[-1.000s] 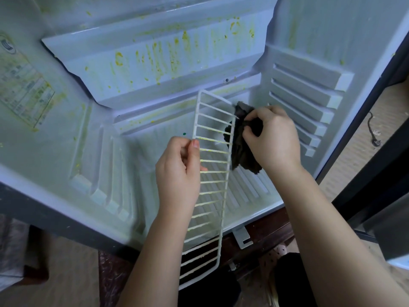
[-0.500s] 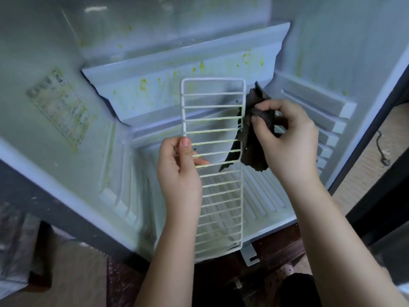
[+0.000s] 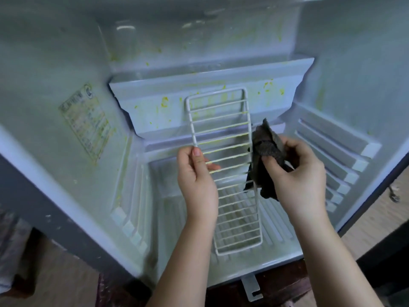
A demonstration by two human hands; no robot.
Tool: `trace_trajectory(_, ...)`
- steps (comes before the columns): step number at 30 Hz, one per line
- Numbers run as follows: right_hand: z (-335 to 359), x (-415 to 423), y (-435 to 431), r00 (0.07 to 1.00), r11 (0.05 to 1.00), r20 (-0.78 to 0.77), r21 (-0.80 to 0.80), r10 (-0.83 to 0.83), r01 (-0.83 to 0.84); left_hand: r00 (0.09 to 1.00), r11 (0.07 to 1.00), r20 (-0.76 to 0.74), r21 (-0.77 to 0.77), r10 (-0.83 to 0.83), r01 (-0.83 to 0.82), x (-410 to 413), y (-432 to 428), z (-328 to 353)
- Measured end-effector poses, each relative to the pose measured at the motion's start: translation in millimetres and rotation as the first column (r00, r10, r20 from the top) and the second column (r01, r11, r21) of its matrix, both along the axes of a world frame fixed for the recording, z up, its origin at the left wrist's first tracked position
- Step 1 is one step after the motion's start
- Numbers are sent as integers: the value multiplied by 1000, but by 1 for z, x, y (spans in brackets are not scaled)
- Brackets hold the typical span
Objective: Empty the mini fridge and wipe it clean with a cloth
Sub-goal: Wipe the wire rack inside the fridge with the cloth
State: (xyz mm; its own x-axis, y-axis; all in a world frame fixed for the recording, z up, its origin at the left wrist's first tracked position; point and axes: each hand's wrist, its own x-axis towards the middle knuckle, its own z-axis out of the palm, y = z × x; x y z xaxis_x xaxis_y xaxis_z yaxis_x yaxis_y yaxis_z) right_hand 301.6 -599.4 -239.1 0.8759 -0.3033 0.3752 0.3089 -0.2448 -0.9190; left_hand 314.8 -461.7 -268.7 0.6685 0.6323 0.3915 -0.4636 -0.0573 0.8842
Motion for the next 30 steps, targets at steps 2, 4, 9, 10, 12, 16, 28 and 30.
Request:
trace_trajectory(2, 2, -1, 2, 998, 995, 26, -78, -60, 62, 1000, 1000, 0, 3, -5, 5, 1, 0, 1)
trace_trajectory(4, 6, -3, 3, 987, 973, 69, -169, -146, 156, 1000, 1000, -9, 1, -14, 14, 1, 1, 1)
trace_trajectory(9, 26, -1, 12, 927, 937, 285, -176, -245, 302, 999, 999, -35, -26, -31, 30, -1, 5, 3)
trace_trajectory(10, 32, 3, 18, 900, 922, 365, -206, -239, 328, 999, 999, -40, -30, -25, 24, -1, 5, 3)
trace_trajectory(12, 42, 13, 35, 864, 898, 475, -288, -168, 333, 998, 999, -56, -32, -19, 17, -1, 5, 5)
trace_trajectory(16, 39, 37, 57, 855, 813, 518, -485, -31, 323, 994, 1000, -107, 25, -2, 4, -4, 10, 7)
trace_trajectory(28, 50, 48, 19, 935, 844, 337, -466, -108, 266, 986, 998, -164, 61, -8, 19, -11, 15, 12)
trace_trajectory(30, 47, 47, 0, 936, 846, 273, -423, -222, 324, 986, 998, -166, 55, 0, 9, -10, 15, 10)
